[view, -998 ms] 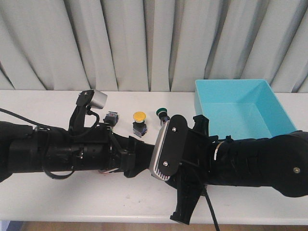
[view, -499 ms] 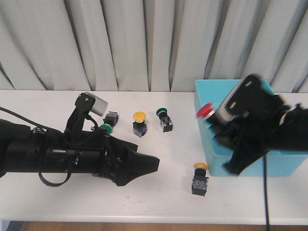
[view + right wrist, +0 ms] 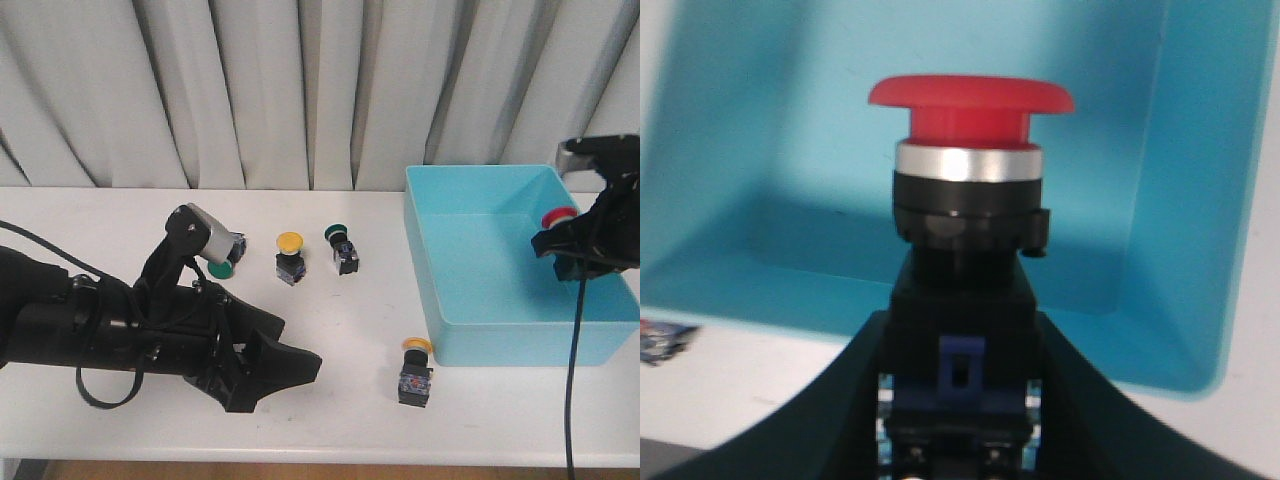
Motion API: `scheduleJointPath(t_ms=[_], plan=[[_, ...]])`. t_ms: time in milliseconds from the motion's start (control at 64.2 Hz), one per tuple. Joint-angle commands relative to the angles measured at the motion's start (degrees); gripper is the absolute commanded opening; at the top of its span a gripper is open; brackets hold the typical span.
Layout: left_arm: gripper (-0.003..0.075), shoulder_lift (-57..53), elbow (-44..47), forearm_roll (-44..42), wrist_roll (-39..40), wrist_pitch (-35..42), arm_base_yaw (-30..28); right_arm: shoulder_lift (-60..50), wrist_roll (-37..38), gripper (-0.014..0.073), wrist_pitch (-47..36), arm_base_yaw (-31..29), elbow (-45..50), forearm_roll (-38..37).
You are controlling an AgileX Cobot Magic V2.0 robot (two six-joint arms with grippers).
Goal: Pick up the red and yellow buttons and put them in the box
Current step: 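Carry the red button with the right gripper and lower it into the blue box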
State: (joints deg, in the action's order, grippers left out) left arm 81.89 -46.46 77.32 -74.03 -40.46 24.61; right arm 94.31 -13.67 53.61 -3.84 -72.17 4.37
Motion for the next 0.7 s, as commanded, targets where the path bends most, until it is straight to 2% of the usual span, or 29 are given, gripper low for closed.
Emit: scheduleJointPath(t_ms=[0,281,312,686], plan=[[0.0513,-1.6,-1.8,2.4,-0.1,-1.5,-0.1,2.9,0.9,0.0173,-0.7,-0.7,-3.6,-0.8],[0.0513,-1.6,-1.8,2.4,-0.1,-1.5,-0.1,14.9,0.9,0.0179,-4.9,-0.7,-7.5,-0.8],[0.0513,-1.6,-1.8,2.4,-0.1,-1.5,-0.1,19.9,0.9,0.0185,-4.9,-0.5,-10.6,-0.6],[0.0513,-1.6,-1.8,2.4,-0.1,-1.5,-0.1,23.4,0.4,0.0196,-4.7,-0.5,-11.9,-0.4]])
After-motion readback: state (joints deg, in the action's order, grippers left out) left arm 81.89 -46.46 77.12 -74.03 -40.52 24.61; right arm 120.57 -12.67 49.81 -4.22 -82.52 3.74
